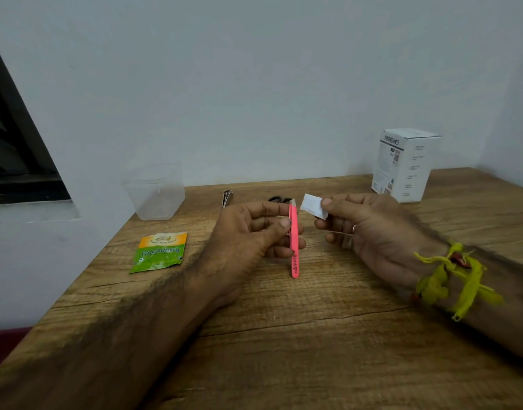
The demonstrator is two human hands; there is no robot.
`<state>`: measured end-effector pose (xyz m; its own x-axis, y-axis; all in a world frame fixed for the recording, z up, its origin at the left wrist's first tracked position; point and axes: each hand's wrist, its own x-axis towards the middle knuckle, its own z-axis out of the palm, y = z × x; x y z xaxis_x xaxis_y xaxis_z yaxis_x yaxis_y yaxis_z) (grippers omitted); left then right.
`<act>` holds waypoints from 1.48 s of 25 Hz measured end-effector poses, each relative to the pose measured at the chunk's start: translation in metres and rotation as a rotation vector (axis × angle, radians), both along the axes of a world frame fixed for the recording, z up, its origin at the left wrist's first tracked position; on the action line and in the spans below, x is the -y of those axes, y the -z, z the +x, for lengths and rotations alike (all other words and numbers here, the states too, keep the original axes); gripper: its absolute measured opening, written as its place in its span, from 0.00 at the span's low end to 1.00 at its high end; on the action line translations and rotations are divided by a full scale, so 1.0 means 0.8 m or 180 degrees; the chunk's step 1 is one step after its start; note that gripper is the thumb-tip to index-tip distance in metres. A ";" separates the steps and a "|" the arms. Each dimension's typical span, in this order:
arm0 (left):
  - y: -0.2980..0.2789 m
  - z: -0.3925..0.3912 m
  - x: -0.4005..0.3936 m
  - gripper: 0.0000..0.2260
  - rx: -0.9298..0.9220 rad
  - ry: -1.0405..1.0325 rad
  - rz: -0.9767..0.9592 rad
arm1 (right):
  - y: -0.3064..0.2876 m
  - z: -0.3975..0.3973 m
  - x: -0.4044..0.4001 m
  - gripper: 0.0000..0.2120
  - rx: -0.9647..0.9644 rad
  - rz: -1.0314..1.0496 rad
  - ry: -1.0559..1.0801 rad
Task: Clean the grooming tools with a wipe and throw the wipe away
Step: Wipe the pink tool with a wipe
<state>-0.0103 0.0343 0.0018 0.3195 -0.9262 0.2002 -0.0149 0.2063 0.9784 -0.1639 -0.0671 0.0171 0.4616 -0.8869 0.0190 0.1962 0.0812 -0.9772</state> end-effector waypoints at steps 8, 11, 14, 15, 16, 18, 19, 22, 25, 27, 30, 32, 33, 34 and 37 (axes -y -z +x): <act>-0.001 -0.004 0.001 0.12 0.0275 -0.0045 -0.0129 | -0.003 0.001 -0.009 0.12 0.0079 0.0134 -0.0171; 0.000 -0.003 0.002 0.10 0.0342 -0.0121 -0.0191 | -0.005 0.000 -0.010 0.10 0.0132 0.0188 -0.0137; 0.002 -0.003 0.002 0.09 0.0297 -0.0180 -0.0201 | -0.007 -0.001 -0.009 0.09 0.0226 0.0266 -0.0093; 0.002 -0.003 0.002 0.08 0.0287 -0.0198 -0.0192 | -0.007 -0.001 -0.009 0.08 0.0238 0.0284 -0.0090; 0.002 -0.003 0.003 0.07 0.0290 -0.0213 -0.0181 | -0.007 -0.001 -0.010 0.08 0.0234 0.0291 -0.0095; 0.002 -0.003 0.003 0.06 0.0306 -0.0226 -0.0153 | -0.006 0.000 -0.012 0.08 0.0178 0.0288 -0.0103; 0.003 -0.003 0.003 0.05 0.0301 -0.0227 -0.0144 | -0.006 0.000 -0.012 0.08 0.0141 0.0286 -0.0093; 0.003 -0.004 0.004 0.05 0.0262 -0.0246 -0.0144 | -0.005 0.001 -0.013 0.07 0.0105 0.0307 -0.0068; 0.003 -0.006 0.004 0.05 0.0276 -0.0295 -0.0167 | -0.006 0.002 -0.015 0.07 0.0121 0.0301 -0.0071; 0.002 -0.007 0.005 0.05 0.0287 -0.0326 -0.0169 | -0.006 0.003 -0.017 0.07 0.0141 0.0296 -0.0064; 0.002 -0.009 0.007 0.04 0.0277 -0.0349 -0.0204 | -0.008 0.003 -0.020 0.07 0.0160 0.0242 -0.0112; 0.002 -0.010 0.007 0.04 0.0325 -0.0350 -0.0219 | -0.008 0.004 -0.025 0.07 0.0106 0.0167 -0.0164; 0.002 -0.010 0.007 0.04 0.0362 -0.0348 -0.0224 | -0.008 0.005 -0.027 0.07 0.0064 0.0119 -0.0167; 0.002 -0.011 0.007 0.04 0.0387 -0.0343 -0.0226 | -0.007 0.006 -0.028 0.07 0.0023 0.0066 -0.0152; 0.002 -0.011 0.007 0.04 0.0400 -0.0350 -0.0231 | -0.007 0.007 -0.029 0.08 -0.0080 -0.0072 -0.0175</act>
